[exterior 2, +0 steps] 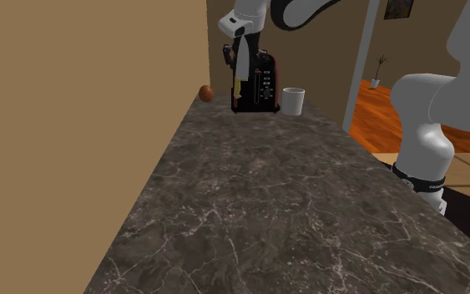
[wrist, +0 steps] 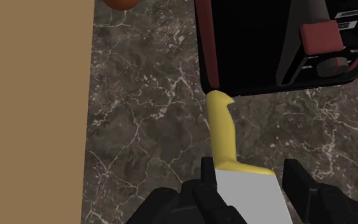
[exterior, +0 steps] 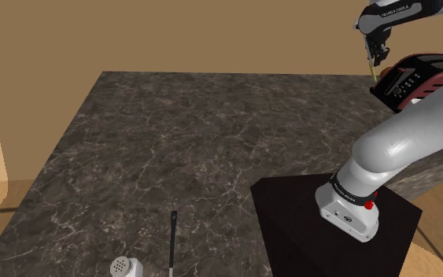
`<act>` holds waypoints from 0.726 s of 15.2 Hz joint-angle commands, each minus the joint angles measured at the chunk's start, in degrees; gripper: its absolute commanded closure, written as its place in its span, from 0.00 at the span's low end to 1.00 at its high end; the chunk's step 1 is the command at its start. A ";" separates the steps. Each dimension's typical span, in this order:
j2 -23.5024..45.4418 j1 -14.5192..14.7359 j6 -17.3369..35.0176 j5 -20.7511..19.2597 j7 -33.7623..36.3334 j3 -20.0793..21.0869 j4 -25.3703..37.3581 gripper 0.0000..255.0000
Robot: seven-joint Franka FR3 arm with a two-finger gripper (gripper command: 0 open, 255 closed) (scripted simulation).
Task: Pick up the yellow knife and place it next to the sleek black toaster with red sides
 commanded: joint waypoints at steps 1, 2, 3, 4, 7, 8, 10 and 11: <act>0.29 -0.10 1.28 -0.42 0.83 -0.18 -1.18 1.00; 0.58 -0.16 2.00 -0.57 1.17 -0.35 -1.68 1.00; 0.89 -0.21 2.73 -0.72 1.51 -0.52 -2.17 1.00; 1.21 -0.26 3.46 -0.88 1.85 -0.69 -2.65 1.00; 2.28 -0.41 5.68 -1.32 2.87 -1.21 -4.01 1.00; 2.67 -0.46 6.44 -1.46 3.21 -1.38 -4.44 1.00; 3.50 -0.56 7.96 -1.73 3.89 -1.73 -5.27 1.00; 3.94 -0.61 8.73 -1.86 4.22 -1.90 -5.67 1.00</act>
